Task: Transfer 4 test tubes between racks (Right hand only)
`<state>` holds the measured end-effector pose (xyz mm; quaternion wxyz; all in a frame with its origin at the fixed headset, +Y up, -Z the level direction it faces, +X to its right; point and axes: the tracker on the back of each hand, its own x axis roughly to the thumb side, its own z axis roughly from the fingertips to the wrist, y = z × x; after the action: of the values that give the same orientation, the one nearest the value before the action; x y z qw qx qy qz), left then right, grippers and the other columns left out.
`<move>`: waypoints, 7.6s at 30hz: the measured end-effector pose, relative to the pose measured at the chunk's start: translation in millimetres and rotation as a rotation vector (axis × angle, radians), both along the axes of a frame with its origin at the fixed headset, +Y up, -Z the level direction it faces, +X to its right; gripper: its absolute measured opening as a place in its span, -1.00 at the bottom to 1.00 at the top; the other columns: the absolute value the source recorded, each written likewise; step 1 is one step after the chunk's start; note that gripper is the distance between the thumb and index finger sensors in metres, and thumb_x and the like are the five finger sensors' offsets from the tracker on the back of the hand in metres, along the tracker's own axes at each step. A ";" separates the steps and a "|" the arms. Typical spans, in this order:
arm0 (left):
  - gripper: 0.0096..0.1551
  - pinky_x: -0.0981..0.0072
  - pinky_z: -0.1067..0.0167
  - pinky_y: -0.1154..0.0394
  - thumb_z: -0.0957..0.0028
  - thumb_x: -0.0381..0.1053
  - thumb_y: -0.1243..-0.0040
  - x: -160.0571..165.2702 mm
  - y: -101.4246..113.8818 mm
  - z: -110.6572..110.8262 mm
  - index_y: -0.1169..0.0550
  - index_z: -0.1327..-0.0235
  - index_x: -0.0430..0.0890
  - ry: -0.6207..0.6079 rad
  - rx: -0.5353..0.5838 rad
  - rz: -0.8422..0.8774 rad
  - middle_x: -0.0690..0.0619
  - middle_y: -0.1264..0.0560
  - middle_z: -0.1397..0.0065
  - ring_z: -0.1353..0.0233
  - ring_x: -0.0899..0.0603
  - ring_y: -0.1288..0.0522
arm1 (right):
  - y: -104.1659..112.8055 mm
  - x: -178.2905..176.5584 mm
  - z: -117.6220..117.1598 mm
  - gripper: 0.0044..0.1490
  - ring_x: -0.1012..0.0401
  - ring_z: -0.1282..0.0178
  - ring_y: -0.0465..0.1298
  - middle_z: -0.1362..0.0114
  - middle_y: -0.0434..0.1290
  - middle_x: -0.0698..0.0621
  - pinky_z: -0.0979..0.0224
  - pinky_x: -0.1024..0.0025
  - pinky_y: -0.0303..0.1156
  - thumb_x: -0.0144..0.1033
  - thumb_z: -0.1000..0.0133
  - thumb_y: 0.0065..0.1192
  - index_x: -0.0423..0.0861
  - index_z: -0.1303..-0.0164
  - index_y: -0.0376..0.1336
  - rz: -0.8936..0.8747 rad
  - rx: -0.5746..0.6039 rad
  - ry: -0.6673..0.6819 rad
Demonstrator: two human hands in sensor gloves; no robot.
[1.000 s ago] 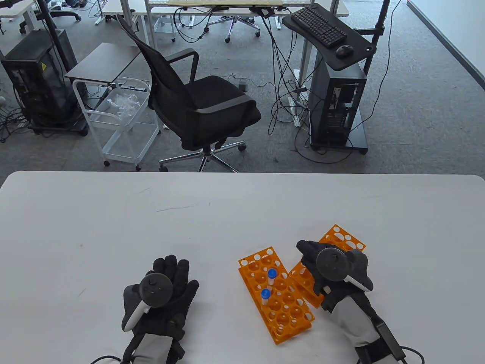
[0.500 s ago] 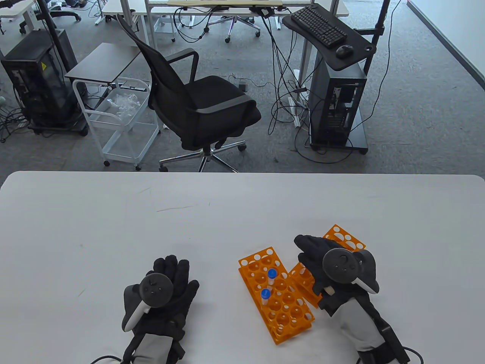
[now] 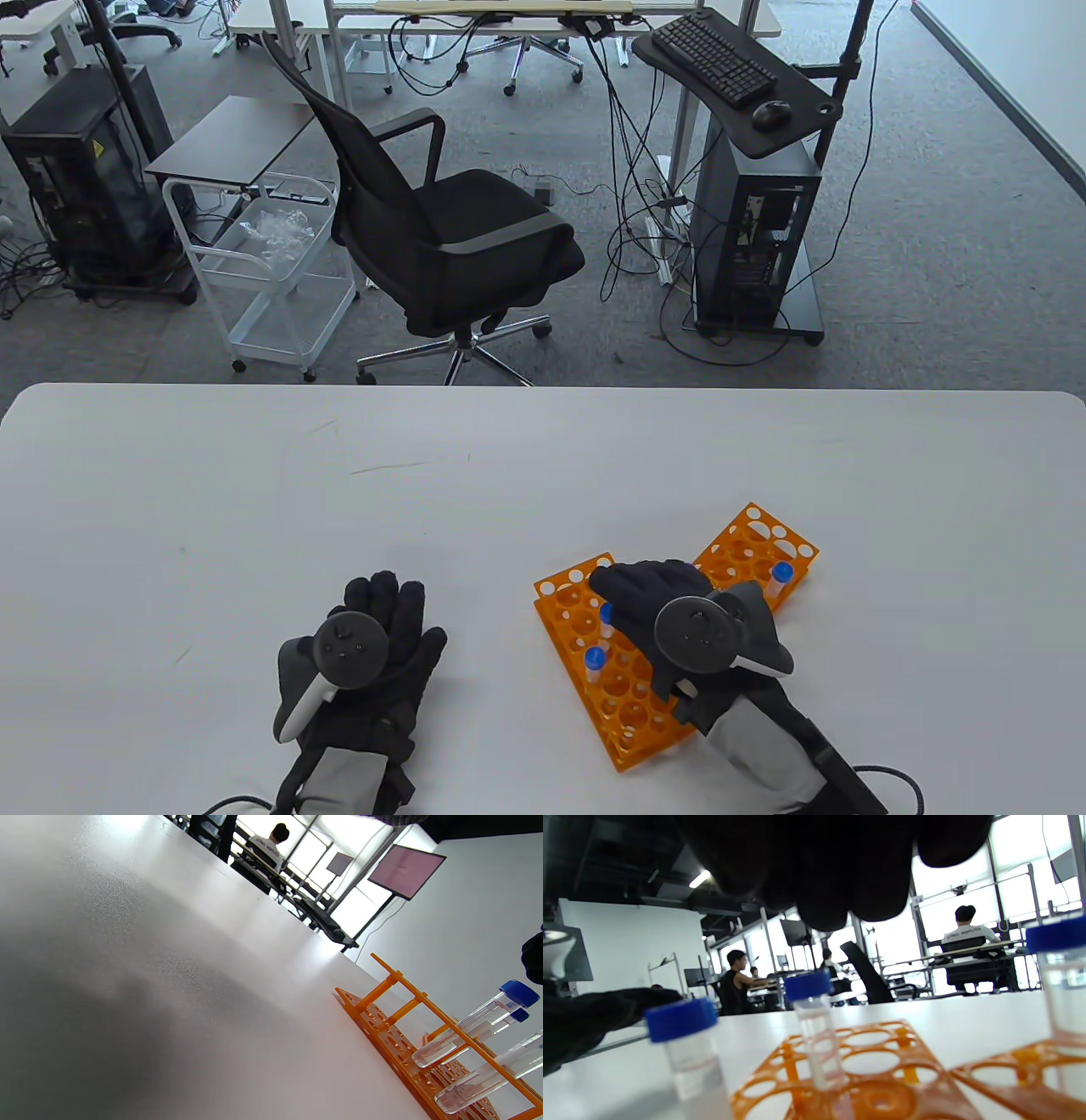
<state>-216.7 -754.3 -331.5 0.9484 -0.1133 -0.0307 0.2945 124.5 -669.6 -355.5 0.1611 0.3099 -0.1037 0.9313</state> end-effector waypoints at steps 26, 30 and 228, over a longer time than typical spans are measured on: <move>-0.20 0.10 -0.52 0.65 -0.22 0.42 0.31 -2.0 0.8 -0.1 0.17 -0.66 0.29 0.017 -0.005 0.000 0.26 0.44 -0.70 -0.61 0.06 0.66 | -29.5 -15.1 -8.4 -0.42 -0.18 -0.40 0.43 -0.47 0.46 -0.19 -0.40 -0.25 0.24 -0.33 -0.13 0.18 -0.09 -0.41 0.31 0.118 -0.045 -0.014; -0.20 0.10 -0.52 0.66 -0.22 0.42 0.31 -2.2 0.9 0.0 0.17 -0.66 0.29 0.019 -0.008 -0.001 0.26 0.44 -0.70 -0.61 0.06 0.66 | -29.1 -15.3 -9.0 -0.42 -0.18 -0.39 0.43 -0.46 0.47 -0.18 -0.40 -0.25 0.25 -0.33 -0.13 0.19 -0.08 -0.40 0.31 0.114 -0.046 -0.021; -0.20 0.10 -0.53 0.65 -0.22 0.42 0.31 -1.6 4.5 1.2 0.16 -0.66 0.28 0.004 0.013 0.015 0.24 0.43 -0.71 -0.61 0.05 0.65 | -1.2 89.5 -34.4 -0.38 -0.19 -0.23 0.54 -0.31 0.58 -0.22 -0.29 -0.25 0.33 -0.33 -0.03 0.38 -0.18 -0.33 0.38 -0.008 -0.255 -0.334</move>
<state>-218.3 -749.8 -330.3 0.9470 -0.1061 -0.0317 0.3017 214.1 -670.9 -389.9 0.1834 0.1277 -0.0115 0.9746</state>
